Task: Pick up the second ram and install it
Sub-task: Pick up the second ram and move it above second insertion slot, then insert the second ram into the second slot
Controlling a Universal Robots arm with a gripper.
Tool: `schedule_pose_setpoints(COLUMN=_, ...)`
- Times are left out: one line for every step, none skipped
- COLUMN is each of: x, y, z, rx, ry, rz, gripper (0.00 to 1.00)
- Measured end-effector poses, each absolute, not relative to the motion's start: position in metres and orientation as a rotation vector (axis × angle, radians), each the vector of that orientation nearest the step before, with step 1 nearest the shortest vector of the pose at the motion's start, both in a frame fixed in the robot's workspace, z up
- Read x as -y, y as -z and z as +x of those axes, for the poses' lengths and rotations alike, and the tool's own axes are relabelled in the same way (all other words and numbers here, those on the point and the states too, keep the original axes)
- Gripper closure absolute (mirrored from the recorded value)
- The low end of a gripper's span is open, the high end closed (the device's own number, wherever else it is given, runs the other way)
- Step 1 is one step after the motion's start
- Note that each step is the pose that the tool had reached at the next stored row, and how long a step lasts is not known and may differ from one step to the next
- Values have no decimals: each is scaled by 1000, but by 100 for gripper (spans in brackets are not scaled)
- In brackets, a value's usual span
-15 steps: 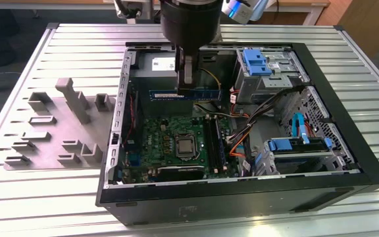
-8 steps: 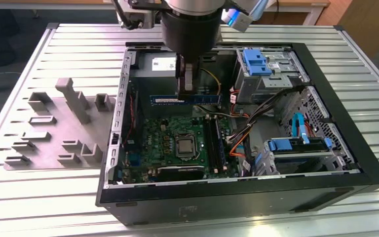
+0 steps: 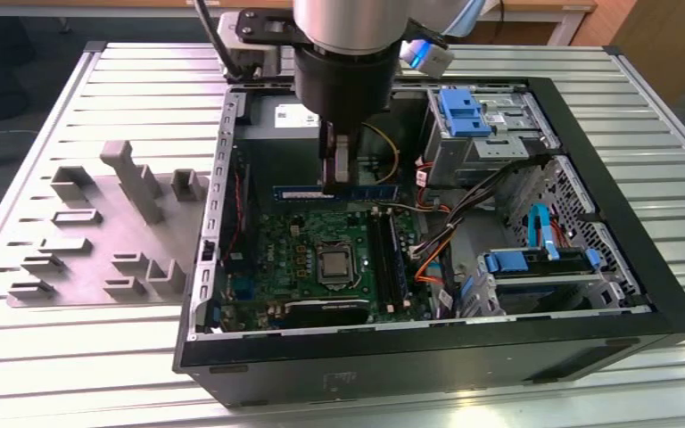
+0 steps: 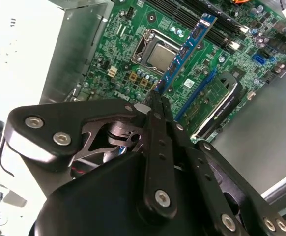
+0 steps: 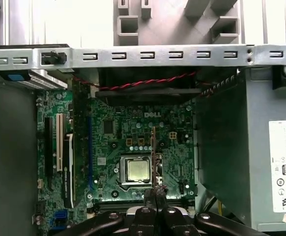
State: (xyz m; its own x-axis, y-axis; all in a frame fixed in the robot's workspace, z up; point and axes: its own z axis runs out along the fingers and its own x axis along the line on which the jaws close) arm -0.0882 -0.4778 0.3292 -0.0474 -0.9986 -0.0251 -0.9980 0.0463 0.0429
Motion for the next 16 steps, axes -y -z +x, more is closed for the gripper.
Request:
schedule_pose_setpoints(x=478, y=-327, z=-88, rx=2264, ry=76, rz=2160, gripper=88)
schedule_pose_setpoints(x=479, y=-325, z=-88, rx=2264, ry=76, rz=2160, gripper=88)
schedule_pose_setpoints(x=480, y=-324, z=-88, rx=2264, ry=76, rz=2160, gripper=88)
schedule_pose_setpoints(x=480, y=-322, z=-88, rx=2264, ry=76, rz=2160, gripper=88)
schedule_pose_setpoints(x=481, y=-320, z=-88, rx=2264, ry=76, rz=2160, gripper=88)
schedule_pose_setpoints(x=481, y=-318, z=-88, rx=2264, ry=76, rz=2160, gripper=88)
schedule_pose_setpoints(x=482, y=-316, z=-87, rx=2264, ry=76, rz=2160, gripper=88)
schedule_pose_setpoints(x=482, y=-315, z=-87, rx=2264, ry=76, rz=2160, gripper=88)
schedule_pose_setpoints(x=482, y=-313, z=-87, rx=2264, ry=76, rz=2160, gripper=88)
schedule_pose_setpoints(x=482, y=-312, z=-87, rx=2264, ry=76, rz=2160, gripper=88)
schedule_pose_setpoints(x=482, y=-312, z=-87, rx=2264, ry=76, rz=2160, gripper=88)
schedule_pose_setpoints(x=482, y=-312, z=-87, rx=2264, ry=76, rz=2160, gripper=88)
schedule_pose_setpoints(x=482, y=-312, z=-86, rx=2263, ry=76, rz=2160, gripper=88)
schedule_pose_setpoints(x=482, y=-312, z=-85, rx=2263, ry=77, rz=2160, gripper=88)
schedule_pose_setpoints(x=482, y=-312, z=-85, rx=2263, ry=77, rz=2160, gripper=88)
schedule_pose_setpoints(x=482, y=-312, z=-85, rx=2263, ry=77, rz=2160, gripper=88)
